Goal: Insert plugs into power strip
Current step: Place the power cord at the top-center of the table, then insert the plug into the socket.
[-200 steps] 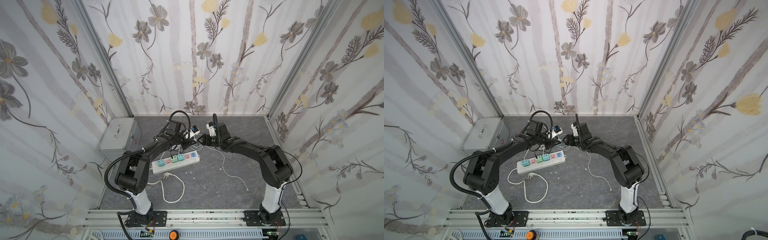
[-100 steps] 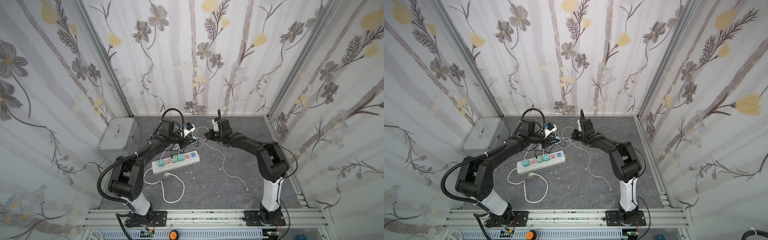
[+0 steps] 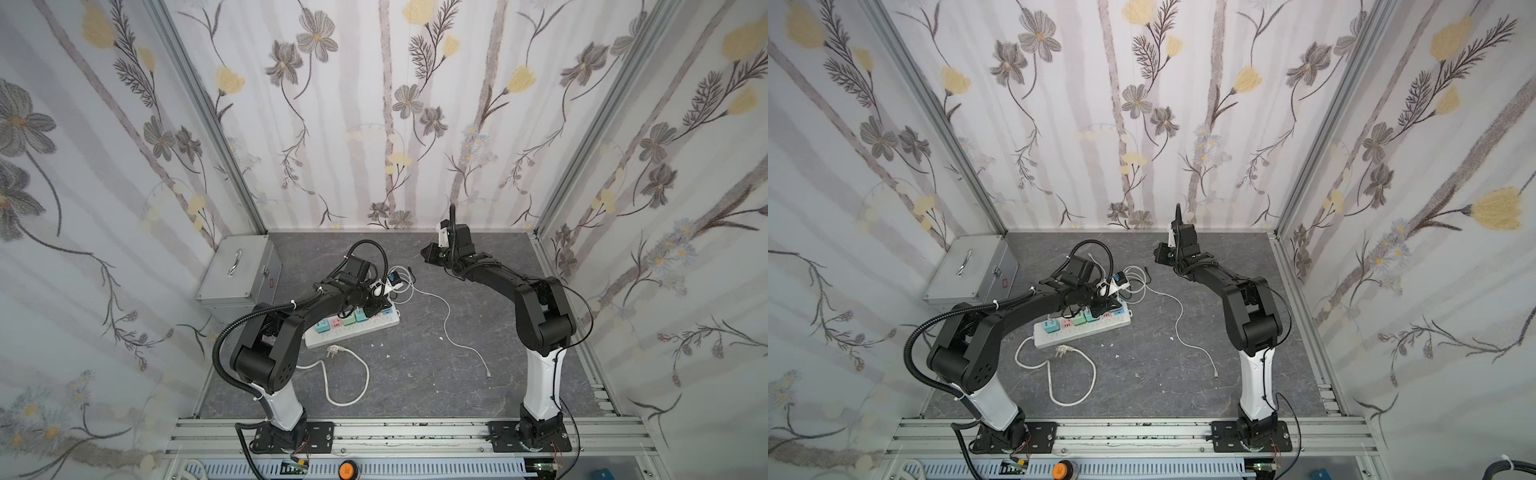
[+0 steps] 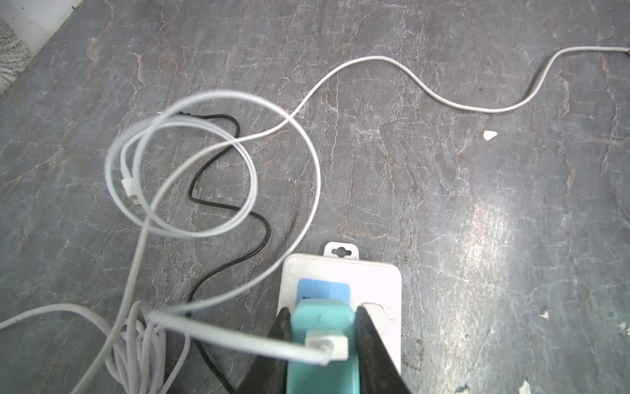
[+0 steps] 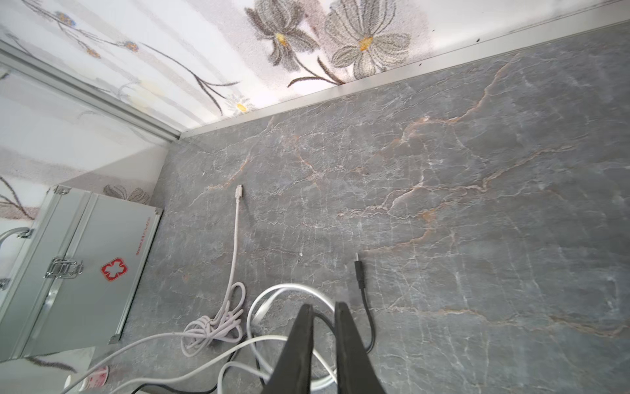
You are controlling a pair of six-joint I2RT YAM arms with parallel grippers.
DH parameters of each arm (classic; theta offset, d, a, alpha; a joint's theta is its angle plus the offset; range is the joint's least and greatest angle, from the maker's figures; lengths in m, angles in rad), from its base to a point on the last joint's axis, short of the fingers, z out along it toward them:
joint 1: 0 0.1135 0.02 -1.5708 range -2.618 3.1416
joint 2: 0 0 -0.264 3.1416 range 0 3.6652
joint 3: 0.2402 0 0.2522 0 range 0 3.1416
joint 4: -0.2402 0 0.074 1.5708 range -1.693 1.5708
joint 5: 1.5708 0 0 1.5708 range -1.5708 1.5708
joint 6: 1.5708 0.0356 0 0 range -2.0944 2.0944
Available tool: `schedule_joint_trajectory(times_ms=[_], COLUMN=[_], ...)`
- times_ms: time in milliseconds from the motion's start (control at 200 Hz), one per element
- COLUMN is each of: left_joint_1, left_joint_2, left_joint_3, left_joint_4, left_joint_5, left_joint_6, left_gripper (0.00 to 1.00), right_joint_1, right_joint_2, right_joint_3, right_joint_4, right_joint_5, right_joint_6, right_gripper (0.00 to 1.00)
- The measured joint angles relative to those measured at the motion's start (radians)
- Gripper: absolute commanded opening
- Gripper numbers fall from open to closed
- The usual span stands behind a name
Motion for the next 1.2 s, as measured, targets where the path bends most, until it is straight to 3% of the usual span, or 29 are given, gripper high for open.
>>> schedule_joint_trajectory(times_ms=[65,170,330,730,1199], left_joint_1=[0.002,0.026,0.060,0.075,0.074], left_joint_2=[0.000,-0.019,-0.056,-0.064,-0.062], left_joint_3=[-0.004,-0.035,-0.064,-0.071,-0.075], left_joint_4=[0.013,0.042,0.040,-0.011,-0.016], left_joint_5=[-0.009,-0.007,-0.011,0.049,0.061], left_joint_6=[0.002,-0.011,-0.036,-0.040,-0.051], left_gripper=[0.00,0.00,0.00,0.00,0.00], right_joint_1=[0.000,0.008,0.024,0.102,0.147], right_joint_2=[-0.002,-0.002,-0.048,-0.237,-0.304], right_joint_3=[-0.007,-0.010,-0.047,-0.186,-0.241], right_joint_4=[0.000,-0.004,-0.012,-0.057,-0.057], right_joint_5=[0.000,-0.006,-0.007,-0.016,-0.029], right_joint_6=[-0.005,-0.014,-0.047,-0.119,-0.138], right_gripper=[0.20,0.39,0.48,0.59,0.62])
